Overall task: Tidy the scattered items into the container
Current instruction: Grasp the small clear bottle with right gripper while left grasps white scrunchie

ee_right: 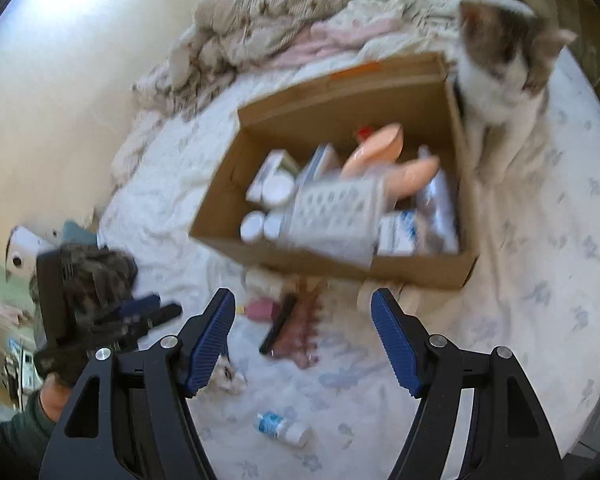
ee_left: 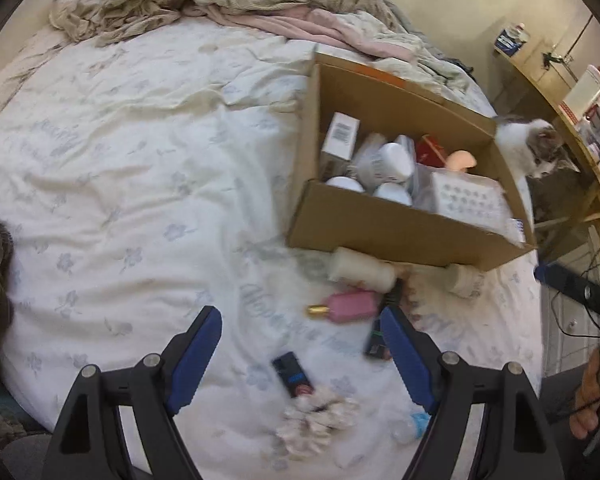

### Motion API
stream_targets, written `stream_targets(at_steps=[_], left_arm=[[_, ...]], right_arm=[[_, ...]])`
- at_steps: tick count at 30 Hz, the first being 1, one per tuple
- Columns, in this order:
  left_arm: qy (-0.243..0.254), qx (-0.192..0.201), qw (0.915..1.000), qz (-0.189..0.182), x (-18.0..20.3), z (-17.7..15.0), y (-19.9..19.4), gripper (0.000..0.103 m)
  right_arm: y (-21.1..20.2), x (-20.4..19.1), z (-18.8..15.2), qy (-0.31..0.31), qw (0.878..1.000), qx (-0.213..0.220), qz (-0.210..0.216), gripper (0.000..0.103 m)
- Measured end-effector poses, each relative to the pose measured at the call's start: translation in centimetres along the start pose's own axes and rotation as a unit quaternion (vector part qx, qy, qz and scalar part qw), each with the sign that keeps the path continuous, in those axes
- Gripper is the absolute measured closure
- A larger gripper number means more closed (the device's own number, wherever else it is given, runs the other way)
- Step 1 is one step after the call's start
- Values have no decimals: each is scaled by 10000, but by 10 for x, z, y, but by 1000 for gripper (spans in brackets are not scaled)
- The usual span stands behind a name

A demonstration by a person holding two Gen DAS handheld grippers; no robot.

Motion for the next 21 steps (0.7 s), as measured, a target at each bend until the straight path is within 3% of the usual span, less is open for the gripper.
stream_targets(at_steps=[2, 5, 8, 13, 18, 20, 21], left_arm=[[-234, -105, 9996, 82, -9, 1, 6, 21], [-613, -124, 9979, -137, -20, 4, 8, 21], [-667, -223, 9973, -200, -19, 2, 13, 21], [-355, -456, 9983, -61, -8, -4, 24, 21], [69, -902, 9959, 46, 7, -17, 39, 21], [277, -1166, 9928, -4, 14, -27, 43, 21], [385, -1400, 9894, -62, 17, -35, 45, 21]], right_arm=[[9, -4, -6, -74, 9998, -194, 15, 28], [22, -10, -16, -178, 9985, -494, 173, 28], [45, -23, -33, -403, 9922, -1122, 372, 28], [92, -55, -84, -1416, 9574, -2503, 261, 28], [111, -64, -109, -2154, 9330, -2878, -157, 30], [116, -60, -113, -2323, 9248, -2992, -346, 54], [116, -58, -114, -2315, 9244, -3012, -346, 54]])
Point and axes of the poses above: each gripper's, at about its wrist camera, not at the fingertips, and y roughly the way its jaws point, x to its right, z to its top, the point moved 3 cm from there along y, roughly the way its jaws point, and after that the axes turned 7 degrees about z, right-handed, at the moved point
